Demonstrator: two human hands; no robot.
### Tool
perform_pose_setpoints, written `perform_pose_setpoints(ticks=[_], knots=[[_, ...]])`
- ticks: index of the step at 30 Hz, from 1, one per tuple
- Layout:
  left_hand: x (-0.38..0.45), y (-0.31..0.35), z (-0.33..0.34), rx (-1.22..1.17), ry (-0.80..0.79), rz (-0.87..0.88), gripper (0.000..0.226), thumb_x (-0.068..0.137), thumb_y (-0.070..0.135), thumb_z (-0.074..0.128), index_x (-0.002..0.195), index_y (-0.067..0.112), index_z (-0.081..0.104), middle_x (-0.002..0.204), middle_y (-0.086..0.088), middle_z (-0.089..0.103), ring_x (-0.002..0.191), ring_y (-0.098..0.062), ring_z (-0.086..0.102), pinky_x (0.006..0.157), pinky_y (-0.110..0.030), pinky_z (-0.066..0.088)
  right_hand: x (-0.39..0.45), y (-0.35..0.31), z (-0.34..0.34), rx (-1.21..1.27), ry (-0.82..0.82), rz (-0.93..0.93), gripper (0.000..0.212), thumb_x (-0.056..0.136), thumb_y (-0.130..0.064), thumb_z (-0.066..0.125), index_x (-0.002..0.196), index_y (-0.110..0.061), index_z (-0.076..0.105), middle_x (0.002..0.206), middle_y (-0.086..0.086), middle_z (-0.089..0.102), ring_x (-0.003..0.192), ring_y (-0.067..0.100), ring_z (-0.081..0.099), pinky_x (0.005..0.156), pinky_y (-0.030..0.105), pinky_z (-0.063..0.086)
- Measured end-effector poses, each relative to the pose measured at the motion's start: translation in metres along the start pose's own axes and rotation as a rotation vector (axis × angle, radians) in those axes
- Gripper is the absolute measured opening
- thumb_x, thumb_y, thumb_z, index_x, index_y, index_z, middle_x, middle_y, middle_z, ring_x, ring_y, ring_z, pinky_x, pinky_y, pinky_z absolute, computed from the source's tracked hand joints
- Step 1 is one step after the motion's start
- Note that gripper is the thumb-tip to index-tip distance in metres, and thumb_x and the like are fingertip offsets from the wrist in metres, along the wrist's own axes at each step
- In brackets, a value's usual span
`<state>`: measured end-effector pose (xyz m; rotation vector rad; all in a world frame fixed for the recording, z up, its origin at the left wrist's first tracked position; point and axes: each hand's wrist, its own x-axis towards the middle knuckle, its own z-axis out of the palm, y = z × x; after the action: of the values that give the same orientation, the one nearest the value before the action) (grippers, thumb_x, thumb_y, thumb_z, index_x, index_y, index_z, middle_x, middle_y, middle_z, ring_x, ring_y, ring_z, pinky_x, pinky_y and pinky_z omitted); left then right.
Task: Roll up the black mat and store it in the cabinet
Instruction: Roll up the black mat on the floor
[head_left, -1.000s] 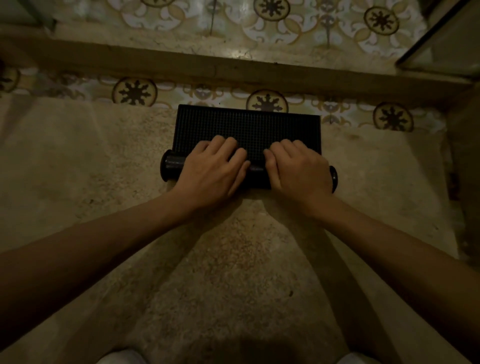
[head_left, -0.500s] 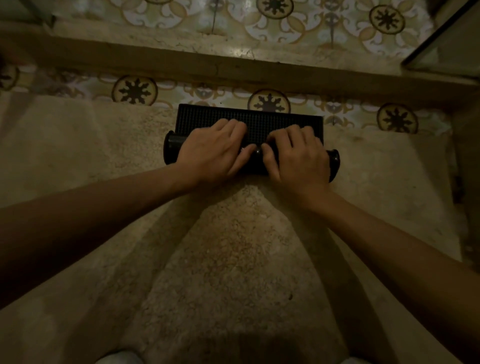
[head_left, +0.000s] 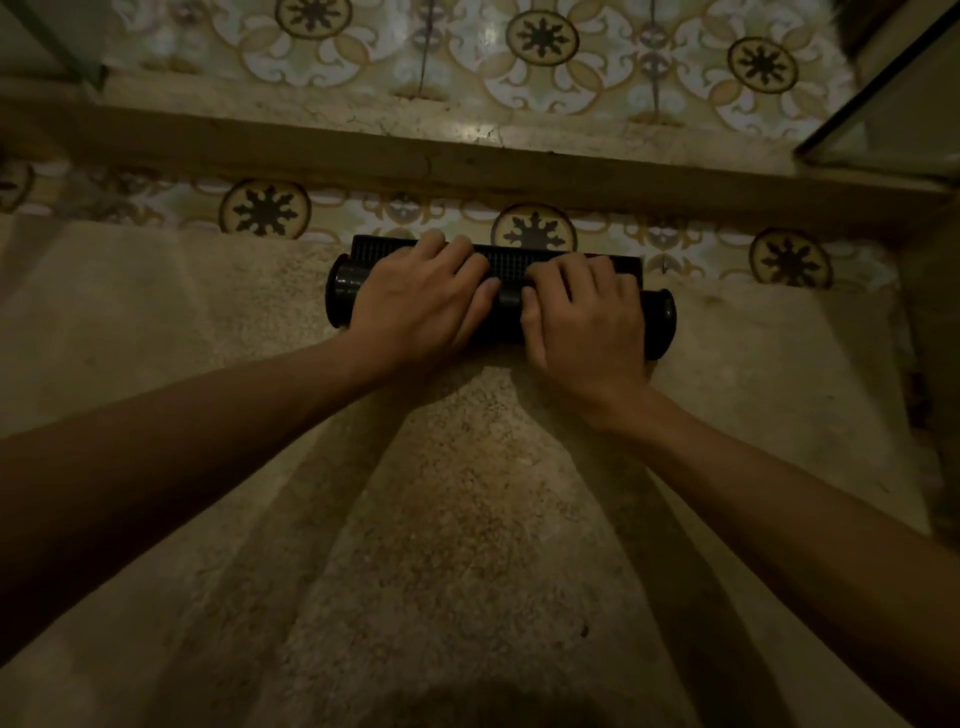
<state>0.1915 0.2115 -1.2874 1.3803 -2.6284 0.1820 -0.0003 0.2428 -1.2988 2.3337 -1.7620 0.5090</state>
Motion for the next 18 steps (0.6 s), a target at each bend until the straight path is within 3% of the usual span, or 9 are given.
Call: perform_pose_setpoints(ticks=[5, 8, 10, 12, 15, 18], knots=[[0.020, -0.008, -0.009, -0.083, 0.002, -0.004, 0.038, 0.104, 0.038, 0.029, 0.098, 0.011, 0.055, 0.090, -0.010, 0.061, 0.075, -0.024, 0.053, 0.053, -0.034, 0.032, 0.025, 0.007, 0.004, 0.048, -0.022, 0.063, 0.030, 0.099, -0.032, 0.042, 0.102, -0.013, 0.065, 0.091, 0.008, 0.066, 0.082, 0.026, 0.053, 0.065, 0.035, 0.030], [0.008, -0.013, -0.005, -0.027, 0.000, 0.068, 0.049, 0.099, 0.047, 0.037, 0.122, 0.006, 0.052, 0.114, -0.018, 0.056, 0.096, -0.032, 0.051, 0.074, -0.042, 0.042, 0.042, 0.011, 0.004, 0.110, -0.022, 0.111, 0.029, 0.098, -0.032, 0.044, 0.083, -0.014, 0.062, 0.070, 0.004, 0.055, 0.068, 0.018, 0.043, 0.057, 0.032, 0.028], [-0.002, -0.012, -0.001, -0.017, -0.051, 0.055, 0.073, 0.090, 0.059, 0.044, 0.139, 0.005, 0.043, 0.127, -0.020, 0.050, 0.109, -0.036, 0.048, 0.091, -0.047, 0.040, 0.051, 0.014, 0.003, 0.121, -0.056, 0.142, 0.031, 0.099, -0.034, 0.043, 0.076, -0.017, 0.056, 0.063, 0.000, 0.046, 0.061, 0.020, 0.045, 0.054, 0.031, 0.032], [-0.002, -0.011, 0.001, -0.022, -0.088, 0.031, 0.087, 0.084, 0.068, 0.047, 0.143, 0.005, 0.038, 0.130, -0.020, 0.048, 0.112, -0.036, 0.046, 0.096, -0.047, 0.037, 0.056, 0.016, 0.002, 0.136, -0.074, 0.131, 0.030, 0.100, -0.035, 0.042, 0.076, -0.020, 0.051, 0.062, -0.001, 0.044, 0.058, 0.022, 0.048, 0.053, 0.031, 0.032], [0.011, -0.016, 0.000, 0.002, -0.083, 0.033, 0.089, 0.080, 0.075, 0.047, 0.136, 0.007, 0.043, 0.126, -0.017, 0.050, 0.108, -0.033, 0.046, 0.091, -0.045, 0.039, 0.053, 0.014, 0.005, 0.101, 0.011, -0.024, 0.028, 0.103, -0.032, 0.044, 0.089, -0.014, 0.060, 0.075, 0.006, 0.058, 0.069, 0.027, 0.055, 0.055, 0.035, 0.035], [0.028, -0.024, -0.001, -0.004, -0.066, 0.044, 0.082, 0.077, 0.076, 0.051, 0.126, 0.010, 0.049, 0.118, -0.013, 0.053, 0.105, -0.030, 0.048, 0.082, -0.042, 0.044, 0.042, 0.012, 0.010, 0.036, -0.012, -0.111, 0.043, 0.102, -0.046, 0.046, 0.113, -0.009, 0.063, 0.104, 0.013, 0.066, 0.092, 0.030, 0.058, 0.075, 0.040, 0.043]])
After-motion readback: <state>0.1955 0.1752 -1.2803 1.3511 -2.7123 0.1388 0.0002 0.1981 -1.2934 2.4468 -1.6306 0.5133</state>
